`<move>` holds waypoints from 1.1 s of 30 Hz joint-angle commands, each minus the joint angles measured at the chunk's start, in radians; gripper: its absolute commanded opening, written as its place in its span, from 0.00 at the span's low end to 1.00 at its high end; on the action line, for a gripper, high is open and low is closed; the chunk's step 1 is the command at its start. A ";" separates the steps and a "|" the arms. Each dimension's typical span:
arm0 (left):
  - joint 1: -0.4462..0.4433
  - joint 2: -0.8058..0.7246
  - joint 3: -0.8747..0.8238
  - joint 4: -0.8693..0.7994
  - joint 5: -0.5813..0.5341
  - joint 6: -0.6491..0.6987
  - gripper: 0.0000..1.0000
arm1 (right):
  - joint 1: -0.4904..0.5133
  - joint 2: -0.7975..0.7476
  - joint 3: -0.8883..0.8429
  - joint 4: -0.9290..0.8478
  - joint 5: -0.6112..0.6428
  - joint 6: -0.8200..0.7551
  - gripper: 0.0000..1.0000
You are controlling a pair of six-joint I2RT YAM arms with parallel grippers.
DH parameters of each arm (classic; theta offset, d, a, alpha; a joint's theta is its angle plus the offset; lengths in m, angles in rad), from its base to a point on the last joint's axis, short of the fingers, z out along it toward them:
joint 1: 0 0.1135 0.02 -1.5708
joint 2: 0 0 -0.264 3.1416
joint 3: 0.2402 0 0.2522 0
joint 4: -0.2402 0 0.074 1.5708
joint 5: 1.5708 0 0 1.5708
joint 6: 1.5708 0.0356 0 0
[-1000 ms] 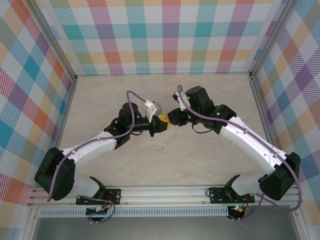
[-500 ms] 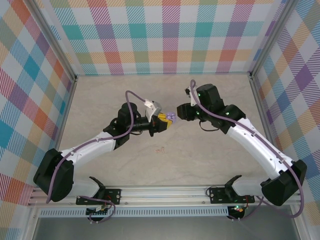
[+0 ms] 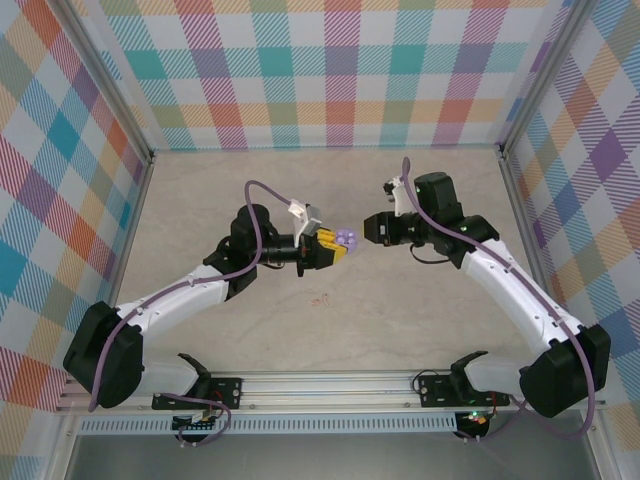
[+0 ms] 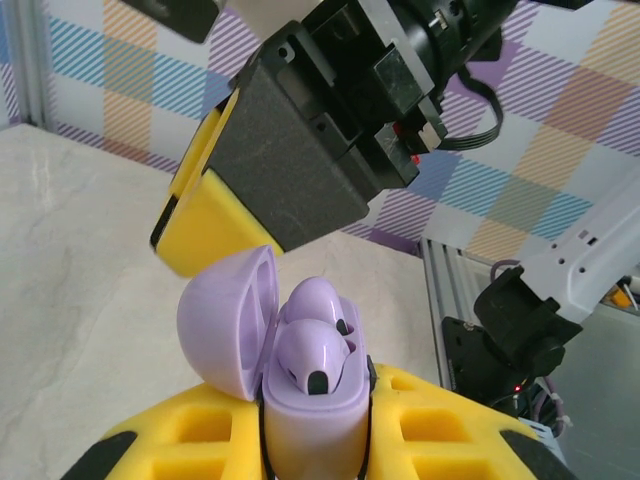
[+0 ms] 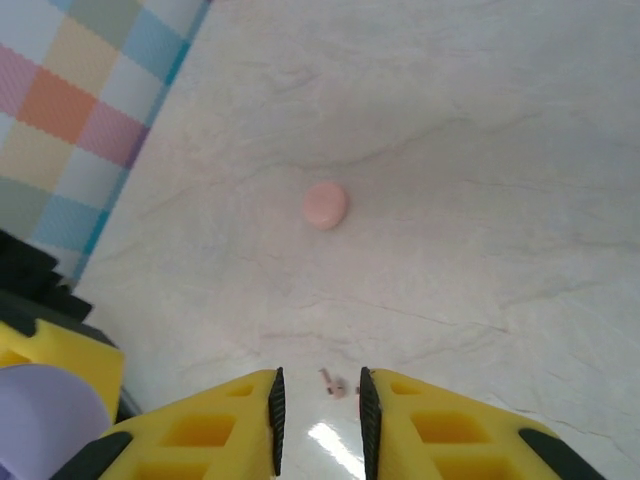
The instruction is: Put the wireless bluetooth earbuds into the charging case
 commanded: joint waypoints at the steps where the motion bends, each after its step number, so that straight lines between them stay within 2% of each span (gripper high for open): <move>1: -0.017 -0.013 0.031 0.072 0.066 -0.016 0.06 | -0.004 0.010 -0.010 0.075 -0.150 -0.014 0.30; 10: -0.021 0.042 0.053 0.081 0.065 -0.068 0.06 | -0.004 -0.012 -0.021 0.136 -0.291 -0.012 0.30; 19: -0.020 0.084 0.066 0.050 0.011 -0.083 0.06 | -0.004 -0.048 -0.026 0.127 -0.301 -0.041 0.31; 22: -0.017 0.094 0.084 0.009 -0.054 -0.088 0.06 | -0.004 -0.050 -0.019 0.084 -0.192 -0.045 0.32; 27: 0.020 0.148 0.137 -0.076 -0.192 -0.170 0.07 | -0.004 -0.055 0.016 -0.049 0.181 -0.040 0.33; 30: 0.054 0.211 0.198 -0.147 -0.260 -0.237 0.07 | -0.003 -0.058 0.020 -0.089 0.272 -0.041 0.33; 33: 0.086 0.303 0.284 -0.241 -0.306 -0.304 0.09 | -0.003 -0.053 0.017 -0.109 0.296 -0.036 0.33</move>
